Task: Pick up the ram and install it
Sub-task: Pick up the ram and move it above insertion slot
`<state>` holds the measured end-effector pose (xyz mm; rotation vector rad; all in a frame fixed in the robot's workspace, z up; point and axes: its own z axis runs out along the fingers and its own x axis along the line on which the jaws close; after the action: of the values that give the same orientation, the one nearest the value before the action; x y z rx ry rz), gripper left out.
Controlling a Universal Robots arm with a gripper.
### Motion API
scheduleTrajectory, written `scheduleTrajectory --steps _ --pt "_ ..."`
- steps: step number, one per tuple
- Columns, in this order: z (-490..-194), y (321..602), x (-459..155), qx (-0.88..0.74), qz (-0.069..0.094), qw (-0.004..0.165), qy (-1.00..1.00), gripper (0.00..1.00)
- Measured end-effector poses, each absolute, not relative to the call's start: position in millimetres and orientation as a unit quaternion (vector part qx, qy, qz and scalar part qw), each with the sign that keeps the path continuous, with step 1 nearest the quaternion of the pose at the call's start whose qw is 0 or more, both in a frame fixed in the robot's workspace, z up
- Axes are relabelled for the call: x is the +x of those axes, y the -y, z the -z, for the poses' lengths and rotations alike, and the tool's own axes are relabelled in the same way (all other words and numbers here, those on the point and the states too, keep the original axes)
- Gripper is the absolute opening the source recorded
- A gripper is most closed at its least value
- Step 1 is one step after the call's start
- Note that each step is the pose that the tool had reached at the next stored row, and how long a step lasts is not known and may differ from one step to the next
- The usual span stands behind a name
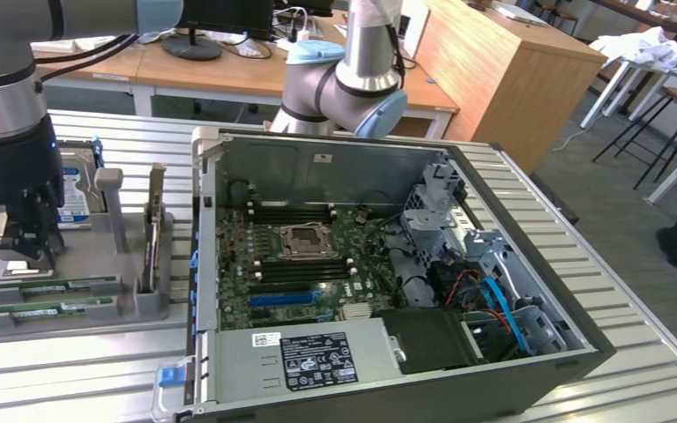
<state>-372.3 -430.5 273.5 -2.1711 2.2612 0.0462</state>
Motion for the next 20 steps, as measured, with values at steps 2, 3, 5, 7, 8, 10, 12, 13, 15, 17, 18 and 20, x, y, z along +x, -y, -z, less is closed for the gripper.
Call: scheduleTrajectory --steps 2,3,5,7,8,10,12,13,15,17,18,20 --pt "-271 431 -372 -0.693 -0.015 0.003 -0.721 0.36" --pt "-270 431 -372 -0.693 -0.015 0.003 -0.721 0.36" --pt "-268 431 -372 -0.693 -0.015 0.003 -0.721 0.36" --pt "-266 431 -372 -0.693 -0.015 0.003 -0.721 0.36" --pt "-265 431 -372 -0.693 -0.015 0.003 -0.721 0.36" --pt "-263 431 -372 -0.693 -0.015 0.003 -0.721 0.36" --pt "-262 431 -372 -0.693 -0.015 0.003 -0.721 0.36" --pt "-261 431 -372 -0.693 -0.015 0.003 -0.721 0.36" --pt "-258 431 -372 -0.693 -0.015 0.003 -0.721 0.36" --pt "-257 431 -372 -0.693 -0.015 0.003 -0.721 0.36" --pt "-256 431 -372 -0.693 -0.015 0.003 -0.721 0.36" --pt "-254 431 -372 -0.693 -0.015 0.003 -0.721 0.36"
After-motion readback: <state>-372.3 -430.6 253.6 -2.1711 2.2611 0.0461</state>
